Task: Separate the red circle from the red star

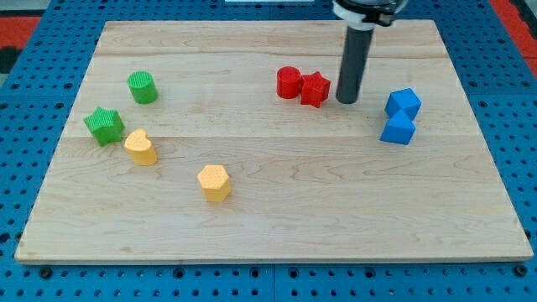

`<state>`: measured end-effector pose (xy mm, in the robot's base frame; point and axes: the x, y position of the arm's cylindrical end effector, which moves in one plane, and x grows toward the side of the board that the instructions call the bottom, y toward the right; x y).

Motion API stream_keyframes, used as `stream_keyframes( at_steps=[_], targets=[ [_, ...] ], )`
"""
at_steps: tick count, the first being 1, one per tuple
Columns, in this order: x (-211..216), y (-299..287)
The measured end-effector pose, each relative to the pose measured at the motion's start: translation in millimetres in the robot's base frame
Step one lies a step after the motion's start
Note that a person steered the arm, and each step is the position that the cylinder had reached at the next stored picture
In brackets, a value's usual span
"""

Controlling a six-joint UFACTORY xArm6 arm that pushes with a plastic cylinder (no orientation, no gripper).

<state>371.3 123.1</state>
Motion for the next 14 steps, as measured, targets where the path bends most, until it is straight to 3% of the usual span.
stream_keyframes(
  at_steps=[3,5,6,7,8,10,12,14],
  targets=[
    [-41,-48],
    [-46,-1],
    [-26,4],
    [28,-13],
    [19,-47],
    [-27,-58],
    [-16,-49],
    [-20,-122]
  ],
)
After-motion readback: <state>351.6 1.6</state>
